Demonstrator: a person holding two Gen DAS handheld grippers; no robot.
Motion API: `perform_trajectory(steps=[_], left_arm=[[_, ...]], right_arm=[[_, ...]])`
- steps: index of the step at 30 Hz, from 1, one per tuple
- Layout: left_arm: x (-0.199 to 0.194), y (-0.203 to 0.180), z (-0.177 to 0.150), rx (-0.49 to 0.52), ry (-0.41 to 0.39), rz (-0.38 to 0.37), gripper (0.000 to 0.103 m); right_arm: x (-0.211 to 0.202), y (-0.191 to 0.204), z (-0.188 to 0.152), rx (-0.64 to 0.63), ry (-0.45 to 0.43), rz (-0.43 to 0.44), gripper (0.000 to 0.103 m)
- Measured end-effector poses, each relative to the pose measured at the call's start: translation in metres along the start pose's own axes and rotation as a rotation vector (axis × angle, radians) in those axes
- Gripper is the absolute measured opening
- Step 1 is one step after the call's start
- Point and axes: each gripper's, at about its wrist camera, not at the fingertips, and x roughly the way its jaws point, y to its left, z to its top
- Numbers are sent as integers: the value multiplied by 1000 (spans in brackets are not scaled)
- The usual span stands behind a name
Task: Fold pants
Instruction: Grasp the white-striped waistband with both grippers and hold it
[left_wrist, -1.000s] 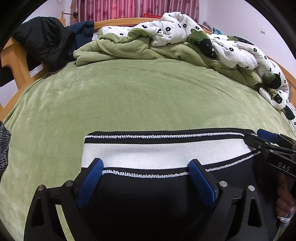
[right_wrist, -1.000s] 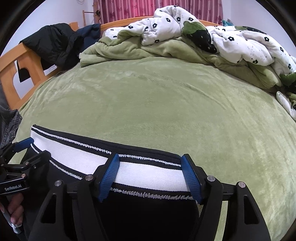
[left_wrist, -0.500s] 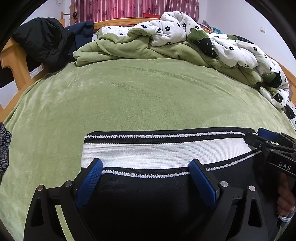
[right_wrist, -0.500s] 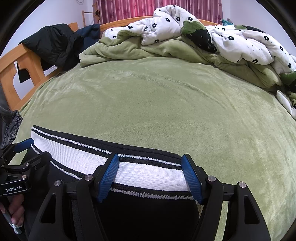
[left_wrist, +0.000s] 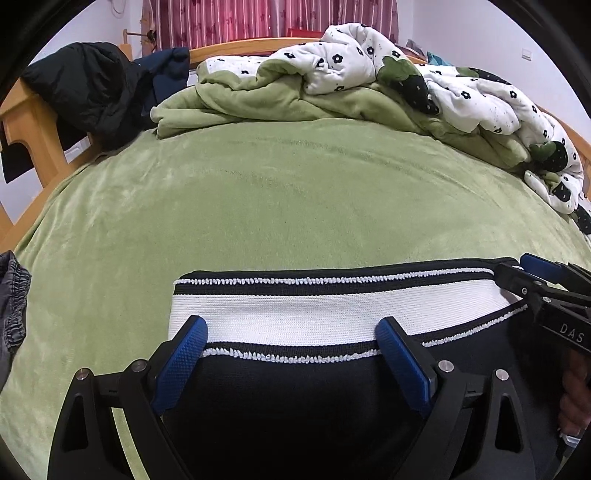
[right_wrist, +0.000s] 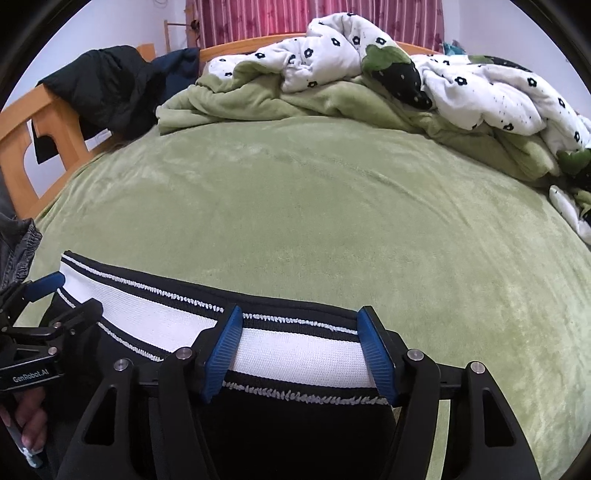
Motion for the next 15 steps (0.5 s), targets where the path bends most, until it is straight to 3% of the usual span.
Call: perform_trajectory(steps=[13, 15], left_arm=[[2, 0, -1, 1, 2, 5, 94], [0, 2, 0, -9, -7, -11, 93]], right_arm=[[-2, -1, 1, 3, -4, 5, 63], [-8, -4, 5, 2, -19, 33, 55]])
